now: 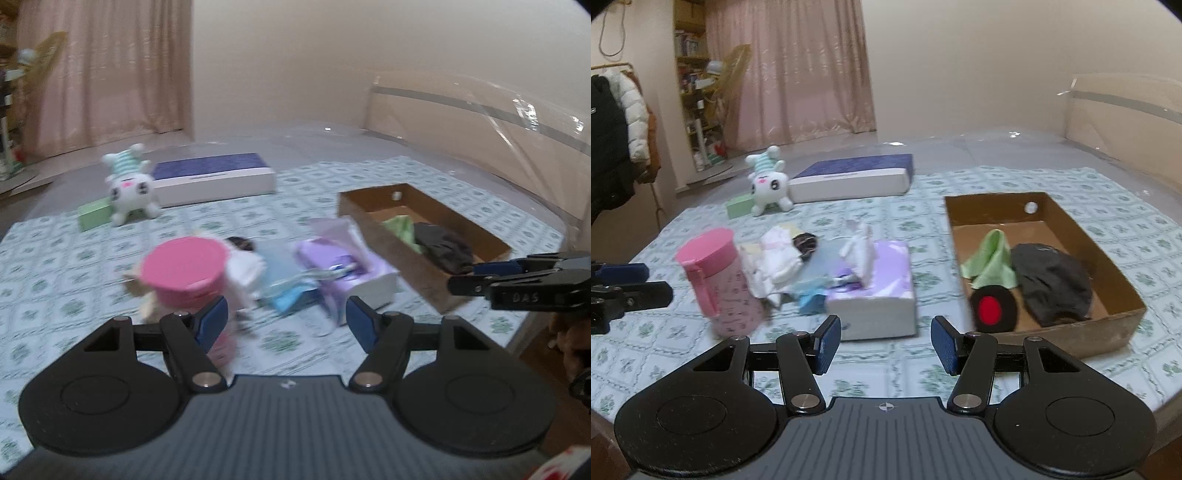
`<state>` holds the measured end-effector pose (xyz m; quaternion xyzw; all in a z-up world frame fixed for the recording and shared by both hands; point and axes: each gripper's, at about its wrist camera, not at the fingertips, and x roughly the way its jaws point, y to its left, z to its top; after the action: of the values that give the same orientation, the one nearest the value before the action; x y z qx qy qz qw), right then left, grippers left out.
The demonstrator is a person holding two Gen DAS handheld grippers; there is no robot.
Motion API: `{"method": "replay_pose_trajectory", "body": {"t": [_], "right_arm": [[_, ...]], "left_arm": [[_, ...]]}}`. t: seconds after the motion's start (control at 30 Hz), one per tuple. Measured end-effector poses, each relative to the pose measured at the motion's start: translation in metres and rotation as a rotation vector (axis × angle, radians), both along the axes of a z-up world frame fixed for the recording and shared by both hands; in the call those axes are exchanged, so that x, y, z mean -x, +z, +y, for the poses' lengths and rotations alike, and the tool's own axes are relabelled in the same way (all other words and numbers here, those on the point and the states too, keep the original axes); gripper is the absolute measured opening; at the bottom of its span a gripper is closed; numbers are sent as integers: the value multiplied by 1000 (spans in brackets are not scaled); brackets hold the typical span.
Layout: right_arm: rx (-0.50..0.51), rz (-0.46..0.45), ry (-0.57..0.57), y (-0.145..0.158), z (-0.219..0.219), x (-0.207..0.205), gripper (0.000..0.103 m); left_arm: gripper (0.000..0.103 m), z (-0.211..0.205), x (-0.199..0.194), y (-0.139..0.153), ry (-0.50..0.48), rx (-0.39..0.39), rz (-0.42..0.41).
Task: Organize soft objects
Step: 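Move both grippers back from the box toward the pile beside the pink cup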
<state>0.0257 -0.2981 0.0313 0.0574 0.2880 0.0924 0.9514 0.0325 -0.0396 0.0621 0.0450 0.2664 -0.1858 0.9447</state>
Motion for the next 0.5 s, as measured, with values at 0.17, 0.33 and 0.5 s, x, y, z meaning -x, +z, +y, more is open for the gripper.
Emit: {"method": "replay_pose_trajectory", "body": {"t": [0.17, 0.33, 0.5], "right_arm": [[8, -3, 24, 3, 15, -5, 54], [22, 1, 52, -1, 26, -9, 54], [30, 6, 69, -4, 33, -15, 54]], "left_arm": [[70, 39, 4, -1, 82, -2, 12], [76, 66, 2, -4, 137, 16, 34], [77, 81, -1, -7, 167, 9, 31]]}}
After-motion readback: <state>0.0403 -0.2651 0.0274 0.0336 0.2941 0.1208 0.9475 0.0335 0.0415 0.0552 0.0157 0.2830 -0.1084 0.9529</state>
